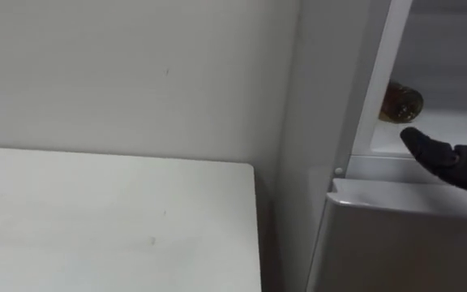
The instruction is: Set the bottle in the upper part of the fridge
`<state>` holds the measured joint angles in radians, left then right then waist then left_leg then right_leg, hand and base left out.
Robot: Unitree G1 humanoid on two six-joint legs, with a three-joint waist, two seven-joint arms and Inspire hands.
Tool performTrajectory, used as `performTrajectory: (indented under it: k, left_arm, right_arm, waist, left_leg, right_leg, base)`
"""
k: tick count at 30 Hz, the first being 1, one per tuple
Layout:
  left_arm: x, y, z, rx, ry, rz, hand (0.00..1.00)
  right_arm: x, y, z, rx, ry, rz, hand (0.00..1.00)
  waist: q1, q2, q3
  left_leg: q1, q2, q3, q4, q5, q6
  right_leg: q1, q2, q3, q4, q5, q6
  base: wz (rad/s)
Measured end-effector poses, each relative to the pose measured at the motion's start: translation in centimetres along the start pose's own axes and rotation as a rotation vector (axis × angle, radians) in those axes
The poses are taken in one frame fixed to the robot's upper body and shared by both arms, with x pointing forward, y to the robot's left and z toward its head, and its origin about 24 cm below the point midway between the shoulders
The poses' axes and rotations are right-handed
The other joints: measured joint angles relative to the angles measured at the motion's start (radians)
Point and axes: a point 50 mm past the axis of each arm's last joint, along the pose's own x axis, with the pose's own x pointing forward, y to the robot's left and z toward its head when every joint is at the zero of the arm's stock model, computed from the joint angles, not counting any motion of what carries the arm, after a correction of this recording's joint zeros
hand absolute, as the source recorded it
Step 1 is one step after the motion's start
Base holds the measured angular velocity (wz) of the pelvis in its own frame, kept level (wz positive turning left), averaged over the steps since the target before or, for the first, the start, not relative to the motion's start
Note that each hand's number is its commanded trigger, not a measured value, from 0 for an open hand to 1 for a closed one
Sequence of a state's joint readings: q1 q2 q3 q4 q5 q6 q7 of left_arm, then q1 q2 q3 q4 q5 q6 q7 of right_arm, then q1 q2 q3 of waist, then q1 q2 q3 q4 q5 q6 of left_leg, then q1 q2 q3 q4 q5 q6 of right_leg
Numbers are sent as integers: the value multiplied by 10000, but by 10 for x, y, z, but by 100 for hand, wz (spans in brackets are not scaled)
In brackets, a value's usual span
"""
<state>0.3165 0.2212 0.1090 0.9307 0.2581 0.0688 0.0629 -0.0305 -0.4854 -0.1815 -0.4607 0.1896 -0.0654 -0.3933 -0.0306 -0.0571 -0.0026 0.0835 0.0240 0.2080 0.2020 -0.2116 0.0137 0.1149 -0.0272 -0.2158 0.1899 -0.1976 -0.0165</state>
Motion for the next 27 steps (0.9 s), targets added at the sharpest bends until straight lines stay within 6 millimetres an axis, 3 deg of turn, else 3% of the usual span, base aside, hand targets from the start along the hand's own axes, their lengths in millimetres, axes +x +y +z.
performTrajectory:
  k: [4, 8, 13, 16, 18, 21, 27]
  left_arm:
    - [0, -3, 1, 30, -230, -60, 0]
    - [-1, -13, -7, 177, 42, -150, 0]
    - [-3, -19, -11, 324, -13, -246, 0]
    - [-3, -22, -13, 481, 54, -86, 0]
    - [-2, -24, -13, 527, 60, -125, 0]
    - [-2, -24, -10, 518, -37, -116, 0]
    - [-2, -22, -12, 443, 3, 315, 0]
  right_arm:
    - [-16, 0, -3, -397, -46, -453, 0]
    - [-39, -3, -11, -915, 223, -1226, 0]
    - [-53, -7, -15, -903, 378, -2198, 0]
    - [-67, -8, -31, -1615, 905, -2484, 0]
    - [-87, -11, -55, -2231, 2087, -2424, 0]
    - [-115, -17, -84, -2908, 3858, -2531, 0]
    - [-165, -26, -114, -3641, 6351, -2706, 0]
  waist:
    - [3, 86, -9]
    - [-16, 323, -80]
    - [1, 647, 25]
    - [22, 700, 50]
    - [1, 728, 8]
    - [53, 704, 9]
    - [30, 641, -34]
  left_leg:
    - [-12, 22, 79, 5, -26, 6]
    - [-13, 17, 122, 8, -69, 44]
    - [-39, 23, 223, 9, -85, 70]
    - [-24, 26, 243, 14, -85, 71]
    - [10, 17, 266, 22, -85, 71]
    - [-72, -19, 290, 39, -83, 74]
    - [-1, -72, 328, -25, -83, 72]
  right_leg:
    - [-43, 26, 112, 1, 21, 23]
    - [-81, 18, 159, 18, 42, 58]
    - [-177, 0, 249, 148, 44, 63]
    - [-176, 5, 308, 168, 43, 62]
    - [-195, 6, 330, 129, 41, 64]
    - [-344, -15, 372, 147, -20, 84]
    - [-272, 10, 482, 136, -47, 104]
  base:
    - [-6]
    - [-3]
    - [-6]
    - [-2]
    - [0]
    - [-3]
    - [-1]
